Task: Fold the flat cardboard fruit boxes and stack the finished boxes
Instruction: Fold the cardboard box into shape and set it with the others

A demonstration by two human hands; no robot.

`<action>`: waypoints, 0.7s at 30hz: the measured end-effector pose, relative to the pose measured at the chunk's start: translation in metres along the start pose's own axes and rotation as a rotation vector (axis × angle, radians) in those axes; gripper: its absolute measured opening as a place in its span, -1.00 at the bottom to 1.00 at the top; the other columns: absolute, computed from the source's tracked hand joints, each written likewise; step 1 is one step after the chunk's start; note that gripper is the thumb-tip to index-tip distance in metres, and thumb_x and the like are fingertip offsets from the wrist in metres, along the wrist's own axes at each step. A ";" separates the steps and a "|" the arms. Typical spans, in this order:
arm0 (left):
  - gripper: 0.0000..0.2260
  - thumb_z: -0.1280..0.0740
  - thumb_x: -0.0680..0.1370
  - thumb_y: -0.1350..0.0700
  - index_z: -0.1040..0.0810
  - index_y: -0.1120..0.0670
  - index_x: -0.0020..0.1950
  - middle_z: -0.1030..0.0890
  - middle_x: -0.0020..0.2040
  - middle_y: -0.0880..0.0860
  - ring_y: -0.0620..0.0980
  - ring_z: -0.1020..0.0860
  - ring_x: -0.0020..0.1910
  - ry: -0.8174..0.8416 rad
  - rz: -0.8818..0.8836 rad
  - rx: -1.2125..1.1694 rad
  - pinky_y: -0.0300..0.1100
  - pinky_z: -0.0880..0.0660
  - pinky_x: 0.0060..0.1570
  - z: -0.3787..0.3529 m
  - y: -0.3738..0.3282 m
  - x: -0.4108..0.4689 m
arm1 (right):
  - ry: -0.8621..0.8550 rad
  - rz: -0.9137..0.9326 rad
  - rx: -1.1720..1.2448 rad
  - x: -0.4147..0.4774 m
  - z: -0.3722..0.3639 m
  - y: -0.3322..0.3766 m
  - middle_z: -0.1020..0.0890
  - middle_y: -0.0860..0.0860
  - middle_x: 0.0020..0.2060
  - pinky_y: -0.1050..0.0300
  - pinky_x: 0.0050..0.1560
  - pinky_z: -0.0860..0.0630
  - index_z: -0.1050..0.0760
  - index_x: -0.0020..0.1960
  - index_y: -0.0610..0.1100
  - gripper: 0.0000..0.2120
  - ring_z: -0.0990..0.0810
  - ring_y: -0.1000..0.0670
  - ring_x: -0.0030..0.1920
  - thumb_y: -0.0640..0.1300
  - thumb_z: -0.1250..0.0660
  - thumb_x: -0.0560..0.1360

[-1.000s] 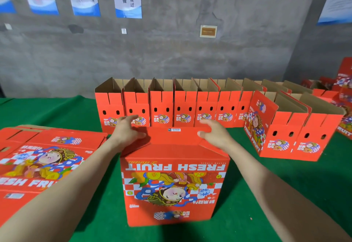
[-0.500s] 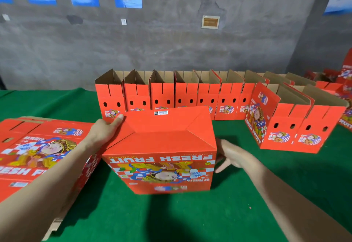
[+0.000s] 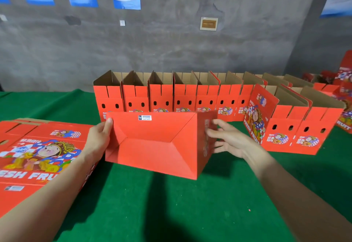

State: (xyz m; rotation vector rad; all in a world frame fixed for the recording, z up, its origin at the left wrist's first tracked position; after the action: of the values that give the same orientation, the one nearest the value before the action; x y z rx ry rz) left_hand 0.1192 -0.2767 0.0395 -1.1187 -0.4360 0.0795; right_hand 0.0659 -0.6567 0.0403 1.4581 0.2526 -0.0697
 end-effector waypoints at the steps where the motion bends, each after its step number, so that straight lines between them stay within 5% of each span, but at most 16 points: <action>1: -0.76 -0.17 0.64 0.13 -0.50 0.24 -0.11 -0.53 -0.16 0.16 0.01 -0.44 -0.14 0.028 -0.002 0.009 -0.08 -0.34 -0.13 -0.006 0.001 0.000 | -0.048 0.029 -0.034 -0.001 -0.001 0.003 -0.39 -0.05 0.32 -0.17 0.13 -0.53 -0.37 0.32 0.02 -0.27 -0.55 -0.25 0.15 0.01 -0.55 0.20; 3: -0.78 -0.18 0.60 0.26 -0.47 0.26 0.22 -0.55 0.18 0.18 0.03 -0.49 0.14 0.107 -0.010 0.026 -0.08 -0.38 0.19 -0.021 0.000 -0.002 | -0.189 0.155 -0.167 -0.005 -0.006 0.013 -0.26 -0.03 0.29 0.02 0.21 -0.44 -0.41 0.19 0.05 -0.37 -0.42 -0.14 0.26 -0.09 -0.61 0.21; 6: -0.59 -0.18 0.62 0.16 -0.27 0.22 0.47 -0.34 0.45 0.19 0.09 -0.29 0.43 0.086 0.077 0.033 -0.03 -0.19 0.43 -0.037 -0.001 -0.008 | -0.385 0.404 -0.504 -0.017 -0.023 0.029 -0.12 0.06 0.22 0.23 0.21 -0.32 -0.38 0.07 0.12 -0.40 -0.36 0.00 0.22 -0.03 -0.64 0.17; 11: -0.54 -0.21 0.61 -0.04 -0.31 0.10 0.46 -0.34 0.45 0.14 0.08 -0.33 0.40 0.192 0.099 0.001 0.06 -0.27 0.40 -0.069 -0.020 -0.036 | -0.573 0.452 -0.872 -0.020 -0.043 0.019 0.04 0.12 0.36 0.03 0.07 -0.42 -0.32 0.09 0.21 -0.38 -0.52 -0.22 -0.04 0.04 -0.62 0.19; 15: -0.55 -0.24 0.60 -0.04 -0.32 0.06 0.46 -0.38 0.42 0.05 -0.05 -0.40 0.27 0.329 0.080 -0.111 -0.07 -0.35 0.30 -0.091 -0.038 -0.058 | -0.595 0.423 -1.078 -0.010 -0.052 -0.019 0.11 -0.05 0.46 -0.01 0.26 -0.33 -0.36 0.24 0.16 -0.41 -0.47 -0.21 0.15 -0.01 -0.53 0.29; 17: -0.55 -0.24 0.60 -0.04 -0.32 0.06 0.45 -0.40 0.40 0.05 0.00 -0.42 0.29 0.385 0.090 -0.151 0.04 -0.37 0.33 -0.100 -0.046 -0.066 | -0.540 0.364 -1.154 -0.005 -0.057 -0.045 0.17 -0.08 0.48 0.01 0.32 -0.25 -0.33 0.31 0.15 -0.41 -0.44 -0.17 0.20 -0.02 -0.48 0.35; 21: -0.54 -0.24 0.59 -0.05 -0.31 0.07 0.45 -0.41 0.38 0.07 0.02 -0.47 0.25 0.459 0.097 -0.202 -0.03 -0.46 0.21 -0.112 -0.060 -0.075 | -0.512 0.414 -1.202 -0.010 -0.079 -0.072 -0.09 -0.19 0.50 -0.06 0.22 -0.44 -0.47 0.26 0.09 -0.48 -0.49 -0.28 0.12 -0.25 -0.45 0.36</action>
State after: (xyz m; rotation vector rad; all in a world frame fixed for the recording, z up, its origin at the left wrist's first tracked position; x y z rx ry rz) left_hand 0.0836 -0.4201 0.0296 -1.3125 0.0217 -0.1383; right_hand 0.0316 -0.5883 -0.0351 0.2402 -0.3931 0.0470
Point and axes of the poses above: each hand's wrist, its own x-axis towards the middle knuckle, its own z-axis out of the back of the hand, y = z × x, the point moved 7 cm from there along x, towards the middle knuckle
